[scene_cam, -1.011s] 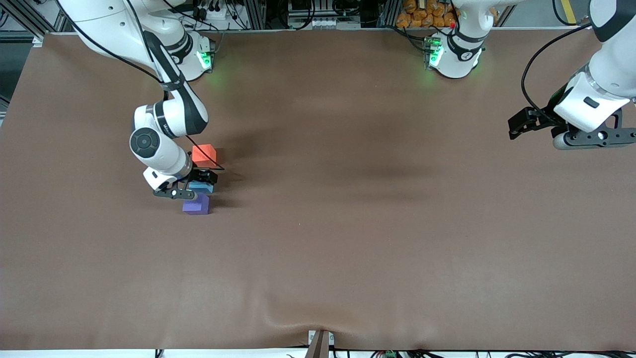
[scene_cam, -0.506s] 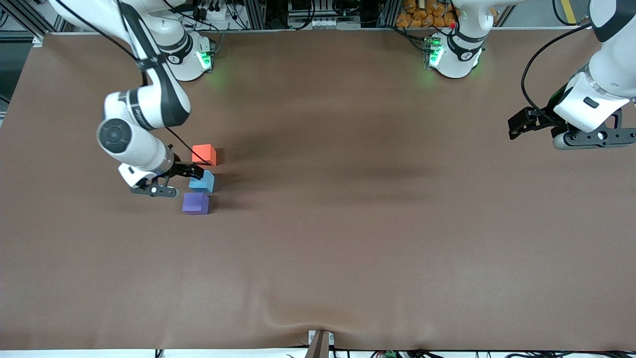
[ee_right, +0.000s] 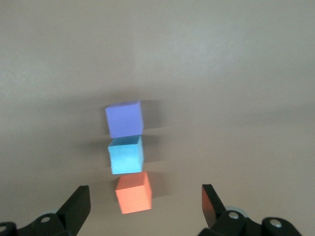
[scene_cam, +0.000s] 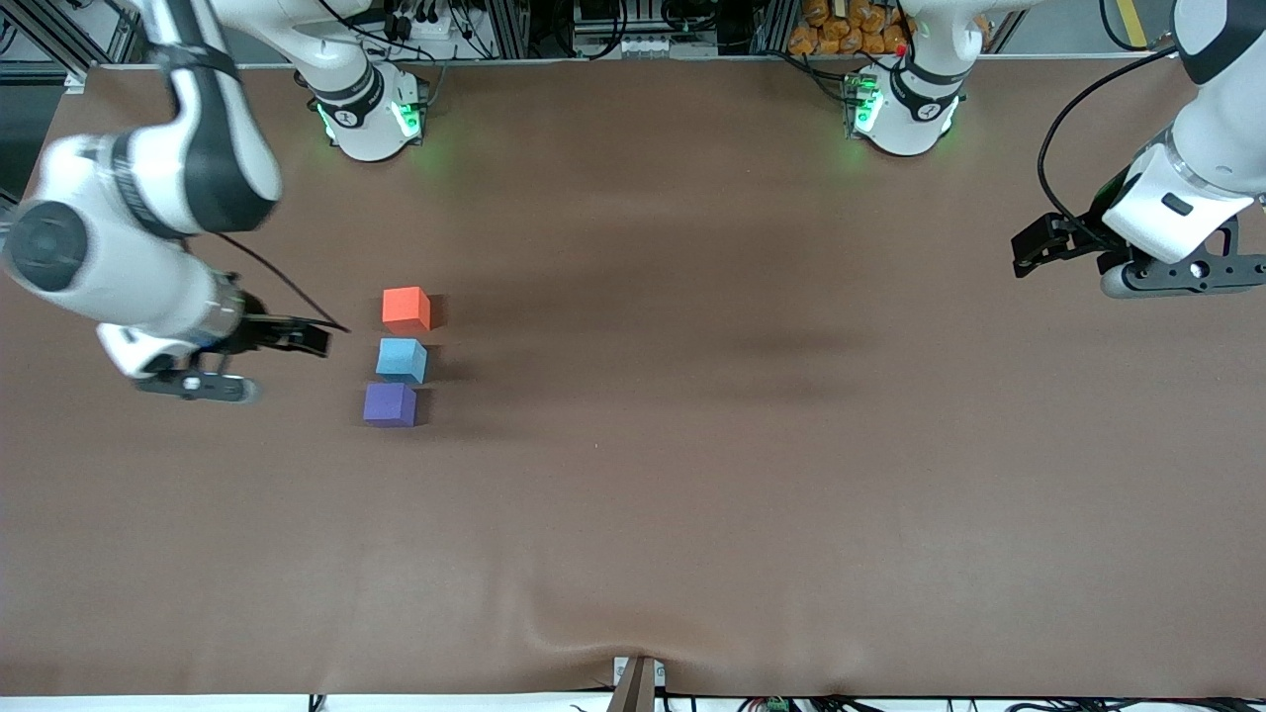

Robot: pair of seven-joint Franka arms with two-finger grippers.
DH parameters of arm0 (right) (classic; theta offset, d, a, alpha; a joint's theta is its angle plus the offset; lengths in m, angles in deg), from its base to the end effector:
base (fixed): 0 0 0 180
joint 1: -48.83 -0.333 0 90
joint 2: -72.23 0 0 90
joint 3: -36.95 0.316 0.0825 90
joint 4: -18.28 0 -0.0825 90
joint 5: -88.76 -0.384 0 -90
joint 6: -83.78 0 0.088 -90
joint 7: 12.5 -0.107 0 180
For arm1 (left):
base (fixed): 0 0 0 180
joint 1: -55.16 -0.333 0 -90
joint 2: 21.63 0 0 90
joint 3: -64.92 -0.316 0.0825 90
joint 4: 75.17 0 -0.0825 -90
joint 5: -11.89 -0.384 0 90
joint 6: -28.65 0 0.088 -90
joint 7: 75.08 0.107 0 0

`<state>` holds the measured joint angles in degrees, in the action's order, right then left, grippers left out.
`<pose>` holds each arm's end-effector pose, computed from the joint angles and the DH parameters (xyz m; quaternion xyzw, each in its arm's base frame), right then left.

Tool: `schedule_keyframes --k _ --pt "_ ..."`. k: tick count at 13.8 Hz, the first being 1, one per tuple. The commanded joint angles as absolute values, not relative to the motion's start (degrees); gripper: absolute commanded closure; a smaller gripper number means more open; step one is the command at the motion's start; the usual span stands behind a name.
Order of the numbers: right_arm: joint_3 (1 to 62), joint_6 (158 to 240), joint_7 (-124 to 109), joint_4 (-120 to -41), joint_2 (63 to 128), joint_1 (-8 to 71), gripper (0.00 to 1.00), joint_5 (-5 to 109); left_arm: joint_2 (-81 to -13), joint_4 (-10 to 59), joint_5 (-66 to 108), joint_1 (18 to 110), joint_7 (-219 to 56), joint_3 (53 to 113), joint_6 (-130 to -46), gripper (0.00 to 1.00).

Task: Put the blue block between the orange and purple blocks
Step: 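Open the right gripper and draw the right arm back from the blocks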

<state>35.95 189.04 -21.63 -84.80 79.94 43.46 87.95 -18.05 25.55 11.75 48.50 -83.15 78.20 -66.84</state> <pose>0.5879 0.0465 0.4609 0.9979 -0.0436 -0.0485 0.0002 0.5352 -0.0652 0.5773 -0.9998 -0.0128 0.0140 0.0103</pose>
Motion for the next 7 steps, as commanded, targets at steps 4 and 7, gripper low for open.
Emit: schedule_keyframes --k 4,7 --pt "37.92 178.73 -14.26 -81.59 70.30 49.62 0.00 87.97 -17.41 25.03 12.06 47.87 -82.81 78.63 -66.10 0.00" --pt "40.72 167.57 -14.26 -71.04 70.65 52.96 0.00 87.97 -16.19 23.19 11.97 47.87 -82.99 78.63 -63.65 0.00"
